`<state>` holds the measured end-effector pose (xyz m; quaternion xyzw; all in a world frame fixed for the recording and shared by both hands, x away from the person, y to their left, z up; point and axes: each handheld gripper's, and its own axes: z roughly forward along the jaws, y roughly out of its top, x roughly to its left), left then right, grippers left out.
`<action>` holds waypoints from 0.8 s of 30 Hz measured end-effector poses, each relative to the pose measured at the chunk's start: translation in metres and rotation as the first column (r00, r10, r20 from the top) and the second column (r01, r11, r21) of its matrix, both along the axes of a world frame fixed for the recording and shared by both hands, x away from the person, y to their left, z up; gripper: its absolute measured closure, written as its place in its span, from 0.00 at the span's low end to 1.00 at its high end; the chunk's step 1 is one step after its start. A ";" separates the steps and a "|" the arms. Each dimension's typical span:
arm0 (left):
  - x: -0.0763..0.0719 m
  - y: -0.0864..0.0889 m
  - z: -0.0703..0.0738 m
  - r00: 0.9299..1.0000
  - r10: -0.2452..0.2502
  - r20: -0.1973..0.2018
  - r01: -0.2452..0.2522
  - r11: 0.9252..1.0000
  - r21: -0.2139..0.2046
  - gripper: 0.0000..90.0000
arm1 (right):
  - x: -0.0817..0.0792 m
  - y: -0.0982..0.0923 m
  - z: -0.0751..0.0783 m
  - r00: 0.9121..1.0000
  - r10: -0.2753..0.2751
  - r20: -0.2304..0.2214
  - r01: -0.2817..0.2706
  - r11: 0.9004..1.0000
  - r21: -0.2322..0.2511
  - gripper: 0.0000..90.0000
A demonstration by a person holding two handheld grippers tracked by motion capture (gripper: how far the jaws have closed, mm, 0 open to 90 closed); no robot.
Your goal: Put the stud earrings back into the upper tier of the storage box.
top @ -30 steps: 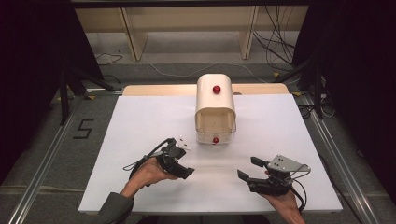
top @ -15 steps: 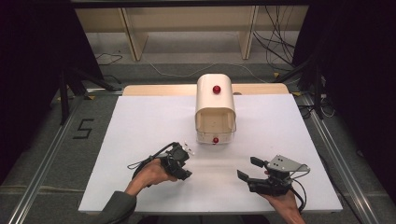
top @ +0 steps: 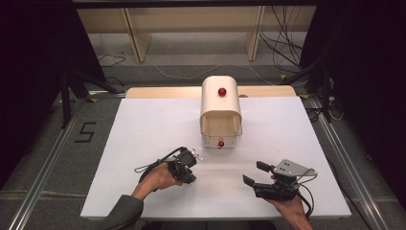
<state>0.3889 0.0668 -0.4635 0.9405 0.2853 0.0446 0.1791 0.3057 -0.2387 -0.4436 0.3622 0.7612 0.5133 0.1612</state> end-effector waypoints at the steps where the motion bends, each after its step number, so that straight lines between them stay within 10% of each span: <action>1: 0.000 -0.001 0.000 1.000 -0.001 0.000 0.001 1.000 0.002 0.80 | 0.000 0.000 0.000 1.000 0.000 0.000 0.000 1.000 0.000 0.31; 24: 0.004 0.014 0.014 0.998 0.054 -0.018 -0.056 0.992 -0.113 0.90 | -0.001 -0.001 0.001 1.000 0.000 0.003 0.000 1.000 0.003 0.31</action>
